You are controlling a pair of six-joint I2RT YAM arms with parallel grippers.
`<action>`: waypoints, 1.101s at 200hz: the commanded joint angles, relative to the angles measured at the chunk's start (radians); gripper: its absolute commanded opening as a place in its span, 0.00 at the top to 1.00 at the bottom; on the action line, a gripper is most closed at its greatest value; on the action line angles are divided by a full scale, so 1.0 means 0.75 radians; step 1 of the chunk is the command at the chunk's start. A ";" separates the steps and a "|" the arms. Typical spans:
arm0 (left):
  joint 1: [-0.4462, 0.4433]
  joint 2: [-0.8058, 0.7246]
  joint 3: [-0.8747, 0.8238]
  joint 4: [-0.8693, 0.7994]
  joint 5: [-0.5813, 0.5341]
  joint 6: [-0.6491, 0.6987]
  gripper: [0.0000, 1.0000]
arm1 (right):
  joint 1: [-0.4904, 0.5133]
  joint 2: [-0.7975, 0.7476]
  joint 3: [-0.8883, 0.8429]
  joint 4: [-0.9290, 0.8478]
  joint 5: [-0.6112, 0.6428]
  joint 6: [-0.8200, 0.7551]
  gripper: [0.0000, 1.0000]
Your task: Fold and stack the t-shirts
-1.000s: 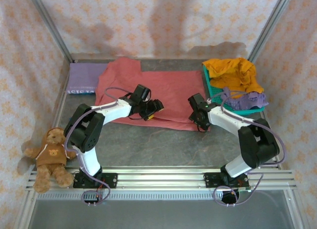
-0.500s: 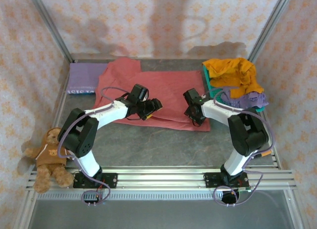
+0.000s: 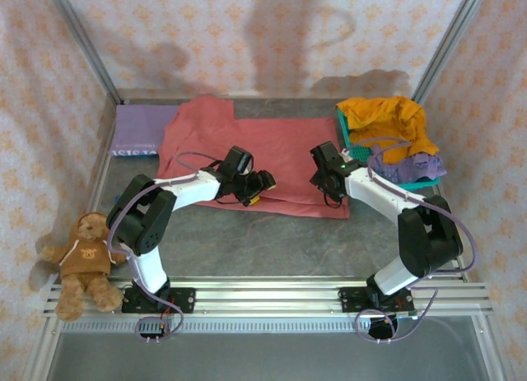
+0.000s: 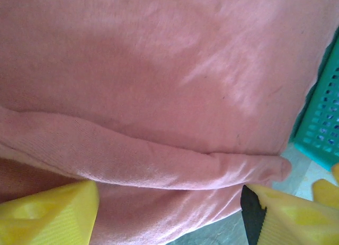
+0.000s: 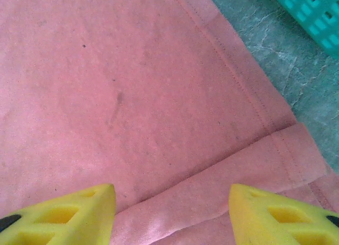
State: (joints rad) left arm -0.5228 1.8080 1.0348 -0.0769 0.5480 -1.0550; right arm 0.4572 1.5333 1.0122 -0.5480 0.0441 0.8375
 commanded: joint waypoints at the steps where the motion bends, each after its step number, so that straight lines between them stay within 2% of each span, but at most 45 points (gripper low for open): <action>1: -0.015 0.019 0.039 0.047 0.021 -0.028 0.28 | -0.006 -0.032 0.024 -0.085 0.073 -0.010 0.41; 78: -0.021 0.112 0.086 0.128 0.030 -0.073 0.28 | -0.006 -0.058 0.031 -0.100 0.074 -0.012 0.41; 110: -0.021 0.209 0.192 0.174 0.035 -0.104 0.28 | -0.006 -0.077 0.027 -0.105 0.065 -0.007 0.41; 145: -0.013 0.272 0.353 0.118 -0.013 -0.091 0.27 | -0.006 -0.073 -0.009 -0.079 0.004 0.038 0.41; 168: 0.019 0.352 0.422 0.189 0.031 -0.150 0.28 | -0.006 -0.065 -0.032 -0.061 -0.019 0.049 0.41; 220: 0.087 0.344 0.580 0.002 0.033 -0.038 0.28 | -0.006 -0.031 -0.039 -0.065 -0.079 0.047 0.41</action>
State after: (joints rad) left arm -0.4828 2.0899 1.4197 -0.0021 0.5694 -1.1305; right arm 0.4572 1.4994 0.9943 -0.5892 -0.0025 0.8574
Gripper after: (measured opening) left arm 0.724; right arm 0.589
